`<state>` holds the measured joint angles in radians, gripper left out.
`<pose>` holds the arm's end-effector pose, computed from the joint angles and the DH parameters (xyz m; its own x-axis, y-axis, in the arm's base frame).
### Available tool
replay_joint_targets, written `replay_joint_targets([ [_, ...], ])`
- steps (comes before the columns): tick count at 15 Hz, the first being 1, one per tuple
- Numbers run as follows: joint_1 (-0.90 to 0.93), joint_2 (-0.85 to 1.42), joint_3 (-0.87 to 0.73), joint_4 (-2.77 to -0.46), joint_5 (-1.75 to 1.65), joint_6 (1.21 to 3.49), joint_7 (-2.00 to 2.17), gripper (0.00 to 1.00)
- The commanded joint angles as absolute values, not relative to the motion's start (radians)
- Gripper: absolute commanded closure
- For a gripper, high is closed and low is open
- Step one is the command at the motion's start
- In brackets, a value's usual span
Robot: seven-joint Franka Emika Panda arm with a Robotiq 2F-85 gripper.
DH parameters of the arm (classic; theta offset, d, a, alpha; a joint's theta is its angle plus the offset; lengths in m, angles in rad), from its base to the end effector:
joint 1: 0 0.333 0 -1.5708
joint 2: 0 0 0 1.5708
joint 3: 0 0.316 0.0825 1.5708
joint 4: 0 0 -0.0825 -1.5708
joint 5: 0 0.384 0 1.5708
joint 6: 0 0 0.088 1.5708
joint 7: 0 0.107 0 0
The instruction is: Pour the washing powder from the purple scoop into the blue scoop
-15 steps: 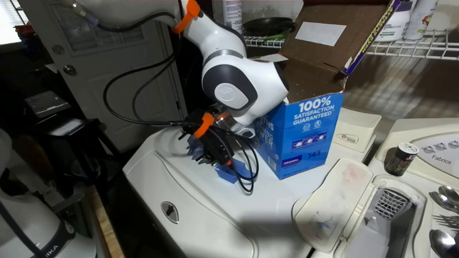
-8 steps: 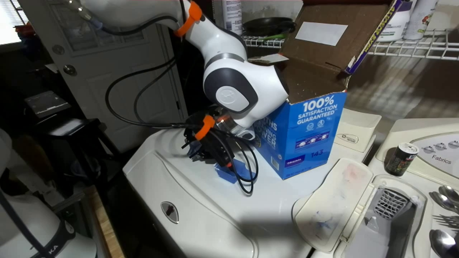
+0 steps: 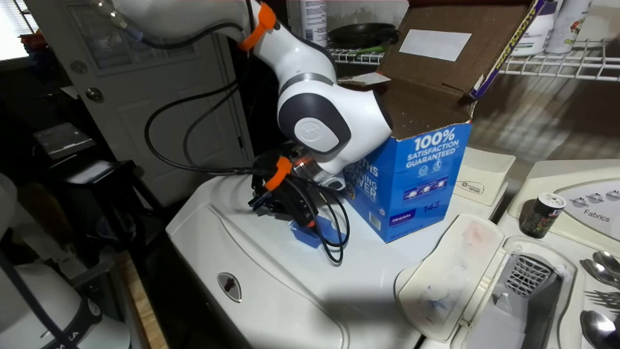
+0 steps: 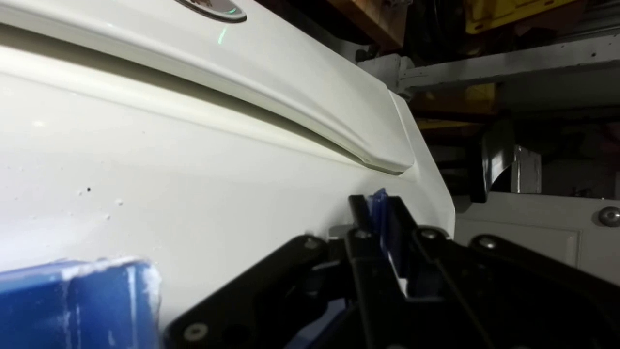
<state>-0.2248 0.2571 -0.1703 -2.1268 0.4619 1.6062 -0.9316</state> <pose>0.4603 -0.1421 0.2647 0.8989 0.3887 -0.2022 0.1311 -0.6791 -0.7223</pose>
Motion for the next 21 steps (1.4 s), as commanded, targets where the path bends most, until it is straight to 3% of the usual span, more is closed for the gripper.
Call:
replay_joint_targets([
  [1,-0.244,0.316,-0.152,-2.069,0.45,1.568,-0.953,0.97],
  [21,-0.23,0.187,-0.147,-2.122,0.475,1.564,-1.056,0.97],
])
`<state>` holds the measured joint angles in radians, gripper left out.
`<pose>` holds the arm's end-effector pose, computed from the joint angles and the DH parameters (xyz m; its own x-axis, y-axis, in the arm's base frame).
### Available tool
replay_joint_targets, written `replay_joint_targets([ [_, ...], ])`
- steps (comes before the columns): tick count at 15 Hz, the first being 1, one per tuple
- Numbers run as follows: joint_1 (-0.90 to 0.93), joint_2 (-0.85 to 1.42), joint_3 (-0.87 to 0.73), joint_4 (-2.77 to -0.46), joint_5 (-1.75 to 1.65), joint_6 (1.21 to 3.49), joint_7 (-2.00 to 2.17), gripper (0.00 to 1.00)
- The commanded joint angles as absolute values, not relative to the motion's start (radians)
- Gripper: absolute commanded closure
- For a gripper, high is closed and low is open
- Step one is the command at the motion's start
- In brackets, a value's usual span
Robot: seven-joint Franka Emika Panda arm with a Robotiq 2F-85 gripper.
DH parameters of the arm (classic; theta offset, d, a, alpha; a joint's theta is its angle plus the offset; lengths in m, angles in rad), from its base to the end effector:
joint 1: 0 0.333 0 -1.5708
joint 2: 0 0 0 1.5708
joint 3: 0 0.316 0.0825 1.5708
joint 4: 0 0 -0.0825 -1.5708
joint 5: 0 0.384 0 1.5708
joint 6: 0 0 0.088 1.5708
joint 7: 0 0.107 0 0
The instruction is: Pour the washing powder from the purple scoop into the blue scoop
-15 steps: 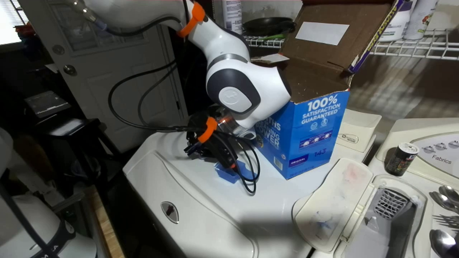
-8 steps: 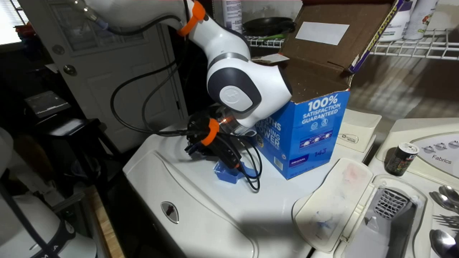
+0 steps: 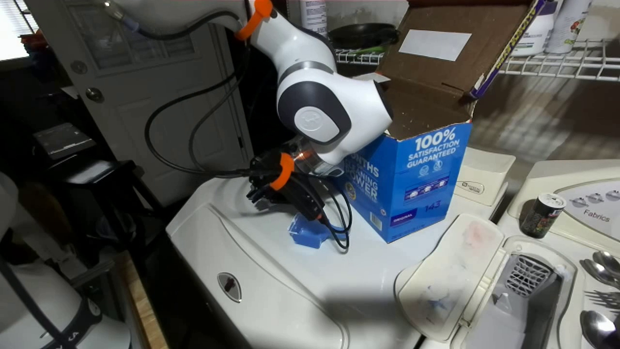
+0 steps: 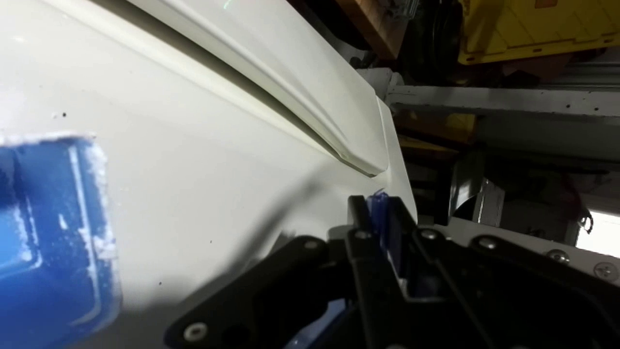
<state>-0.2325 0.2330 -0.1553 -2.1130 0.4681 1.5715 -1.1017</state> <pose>0.4639 -0.1372 0.2814 0.8582 0.5102 -0.0555 0.2994 -0.5856 -0.7533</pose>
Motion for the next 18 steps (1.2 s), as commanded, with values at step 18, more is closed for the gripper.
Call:
replay_joint_targets([
  [18,-0.162,-0.104,-0.142,-2.277,0.179,1.713,-0.545,0.97],
])
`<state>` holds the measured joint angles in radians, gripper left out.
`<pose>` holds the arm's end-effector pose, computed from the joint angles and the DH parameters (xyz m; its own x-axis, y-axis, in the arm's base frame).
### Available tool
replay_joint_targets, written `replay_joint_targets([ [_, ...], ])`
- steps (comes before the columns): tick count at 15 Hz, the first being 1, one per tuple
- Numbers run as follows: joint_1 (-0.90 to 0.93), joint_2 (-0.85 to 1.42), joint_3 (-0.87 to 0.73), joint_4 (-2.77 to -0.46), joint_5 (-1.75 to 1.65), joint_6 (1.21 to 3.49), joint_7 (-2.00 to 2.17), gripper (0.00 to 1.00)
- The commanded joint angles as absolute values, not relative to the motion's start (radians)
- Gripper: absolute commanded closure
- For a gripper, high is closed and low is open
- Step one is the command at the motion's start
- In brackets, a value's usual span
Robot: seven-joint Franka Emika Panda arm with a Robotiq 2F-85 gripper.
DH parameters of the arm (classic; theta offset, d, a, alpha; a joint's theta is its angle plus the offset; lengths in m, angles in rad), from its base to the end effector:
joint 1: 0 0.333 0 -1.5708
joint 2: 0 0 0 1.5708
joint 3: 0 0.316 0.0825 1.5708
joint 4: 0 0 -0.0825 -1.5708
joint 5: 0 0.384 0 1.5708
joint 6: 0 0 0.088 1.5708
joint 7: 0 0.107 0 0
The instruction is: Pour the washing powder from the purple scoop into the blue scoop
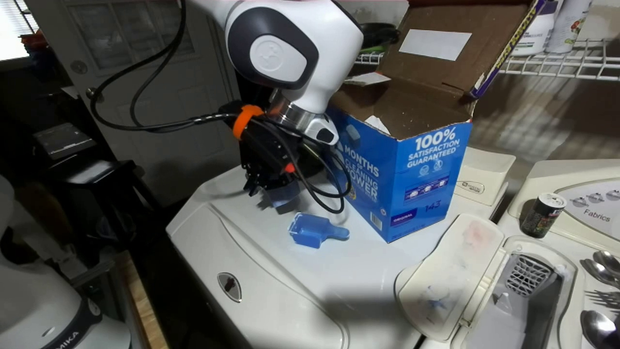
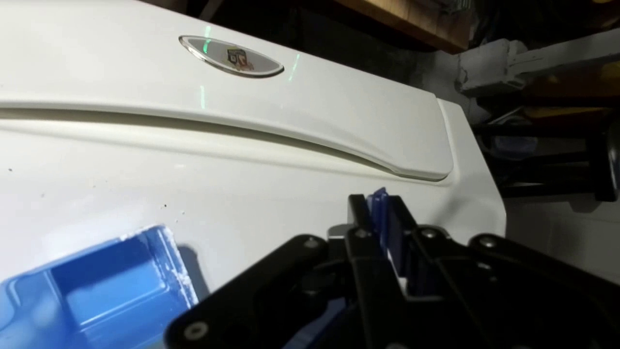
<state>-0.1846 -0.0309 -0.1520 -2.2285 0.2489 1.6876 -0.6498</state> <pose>0.4405 -0.1292 0.3590 0.9232 0.2754 -0.2679 0.1286 -0.8787 -0.4598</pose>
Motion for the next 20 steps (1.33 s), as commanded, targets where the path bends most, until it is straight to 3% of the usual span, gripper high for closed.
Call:
replay_joint_targets([
  [1,-0.156,-0.116,-0.14,-2.28,0.158,1.709,-0.513,0.97],
  [20,-0.125,-0.115,-0.1,-2.244,-0.17,1.628,-0.021,0.97],
])
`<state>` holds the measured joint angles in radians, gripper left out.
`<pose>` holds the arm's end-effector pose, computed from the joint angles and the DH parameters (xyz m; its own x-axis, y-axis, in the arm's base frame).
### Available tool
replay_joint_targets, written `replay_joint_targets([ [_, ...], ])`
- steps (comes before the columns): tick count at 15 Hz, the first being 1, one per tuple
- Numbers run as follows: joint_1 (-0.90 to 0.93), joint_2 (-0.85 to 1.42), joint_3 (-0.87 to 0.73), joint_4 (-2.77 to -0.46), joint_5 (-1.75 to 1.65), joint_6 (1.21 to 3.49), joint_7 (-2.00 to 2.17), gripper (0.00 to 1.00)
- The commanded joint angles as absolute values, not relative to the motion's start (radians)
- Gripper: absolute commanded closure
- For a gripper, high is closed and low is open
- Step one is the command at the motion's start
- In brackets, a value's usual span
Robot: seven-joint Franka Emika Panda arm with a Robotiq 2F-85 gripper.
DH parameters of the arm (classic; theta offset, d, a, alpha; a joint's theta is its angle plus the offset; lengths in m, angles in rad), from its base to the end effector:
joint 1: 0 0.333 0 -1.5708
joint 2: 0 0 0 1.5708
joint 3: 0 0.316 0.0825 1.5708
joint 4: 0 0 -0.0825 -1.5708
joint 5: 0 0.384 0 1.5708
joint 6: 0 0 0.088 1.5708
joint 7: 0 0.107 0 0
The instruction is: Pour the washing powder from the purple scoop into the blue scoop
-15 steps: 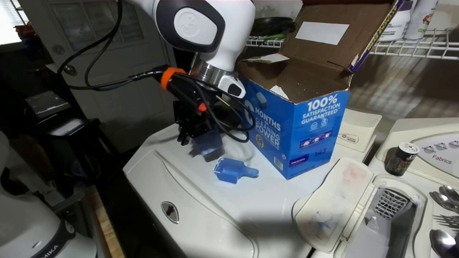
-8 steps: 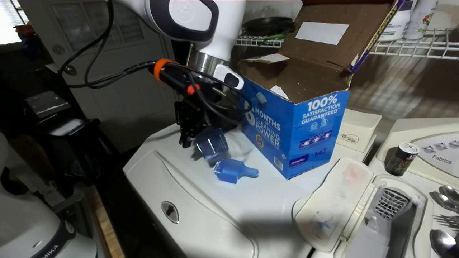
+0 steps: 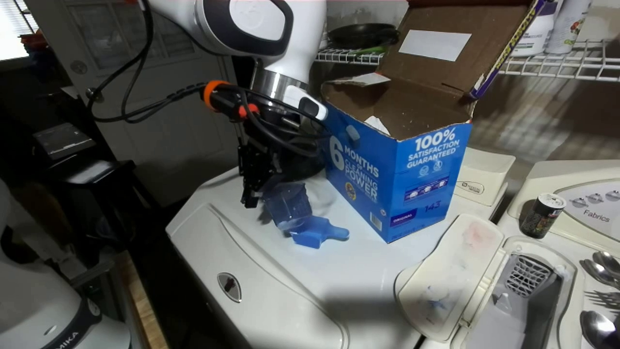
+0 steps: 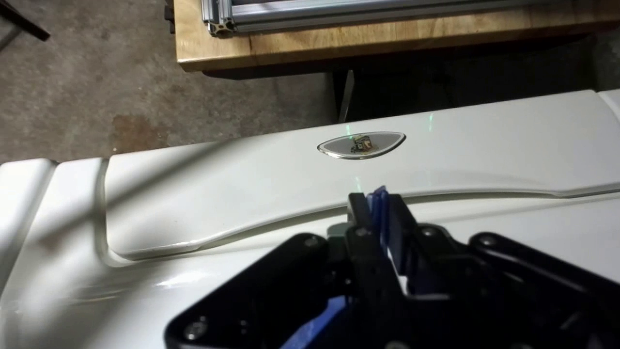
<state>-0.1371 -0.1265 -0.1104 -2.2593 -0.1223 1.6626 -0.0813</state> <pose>0.4248 -0.1201 0.3869 0.8798 -0.1203 -0.4599 -0.1084 -0.9927 0.0522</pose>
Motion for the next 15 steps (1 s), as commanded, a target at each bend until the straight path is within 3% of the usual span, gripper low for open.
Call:
replay_joint_targets([
  [1,-0.125,-0.108,-0.098,-2.239,-0.182,1.621,-0.007,0.97],
  [15,-0.092,-0.019,-0.062,-2.161,-0.314,1.514,0.138,0.97],
])
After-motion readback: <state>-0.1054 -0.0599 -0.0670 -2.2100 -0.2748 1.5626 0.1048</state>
